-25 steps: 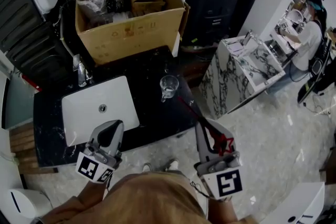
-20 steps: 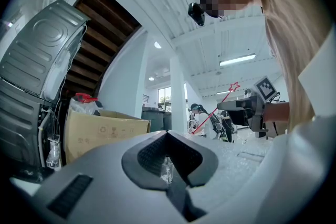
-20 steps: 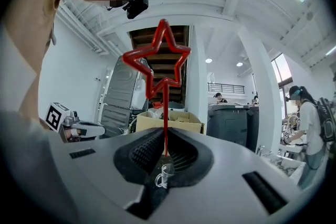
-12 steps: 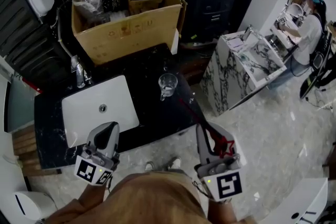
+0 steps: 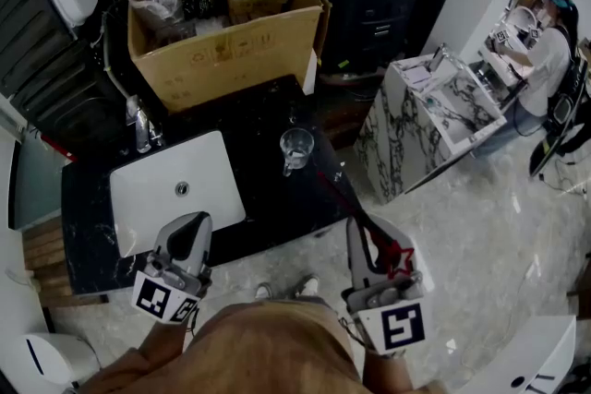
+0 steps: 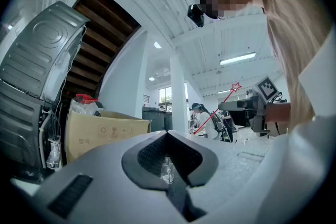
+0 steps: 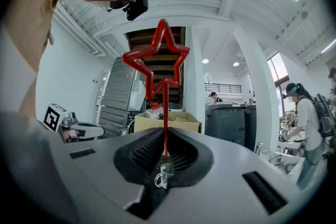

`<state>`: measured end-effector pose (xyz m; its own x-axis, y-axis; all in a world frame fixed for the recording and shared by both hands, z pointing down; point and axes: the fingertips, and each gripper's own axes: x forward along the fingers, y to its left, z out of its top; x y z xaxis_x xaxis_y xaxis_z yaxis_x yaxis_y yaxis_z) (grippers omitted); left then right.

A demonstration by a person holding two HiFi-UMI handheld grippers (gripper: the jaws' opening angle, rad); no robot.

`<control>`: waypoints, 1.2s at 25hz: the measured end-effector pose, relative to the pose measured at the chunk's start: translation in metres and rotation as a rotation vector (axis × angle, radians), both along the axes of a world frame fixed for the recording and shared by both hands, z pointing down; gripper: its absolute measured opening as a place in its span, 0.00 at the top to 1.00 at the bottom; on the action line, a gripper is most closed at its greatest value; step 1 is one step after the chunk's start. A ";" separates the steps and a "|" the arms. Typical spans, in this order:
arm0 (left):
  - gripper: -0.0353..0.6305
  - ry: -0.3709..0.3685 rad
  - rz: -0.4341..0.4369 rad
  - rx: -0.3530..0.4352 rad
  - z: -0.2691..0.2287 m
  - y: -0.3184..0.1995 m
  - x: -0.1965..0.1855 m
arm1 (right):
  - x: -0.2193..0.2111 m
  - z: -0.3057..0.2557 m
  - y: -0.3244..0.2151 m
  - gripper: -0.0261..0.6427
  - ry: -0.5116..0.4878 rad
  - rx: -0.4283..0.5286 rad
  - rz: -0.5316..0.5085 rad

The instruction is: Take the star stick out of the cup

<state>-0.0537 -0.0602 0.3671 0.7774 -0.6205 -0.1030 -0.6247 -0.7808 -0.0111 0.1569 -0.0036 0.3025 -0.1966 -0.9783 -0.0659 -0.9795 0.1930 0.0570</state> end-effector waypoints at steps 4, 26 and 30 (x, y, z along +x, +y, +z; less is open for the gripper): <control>0.94 0.005 0.000 0.008 -0.002 0.000 0.000 | -0.002 -0.001 -0.001 0.94 0.003 0.004 -0.002; 0.94 0.006 -0.018 0.003 0.000 0.000 -0.001 | 0.000 -0.002 -0.003 0.94 0.012 0.001 -0.009; 0.94 0.003 -0.015 0.000 0.000 0.001 -0.001 | 0.000 -0.002 -0.003 0.94 0.012 -0.002 -0.009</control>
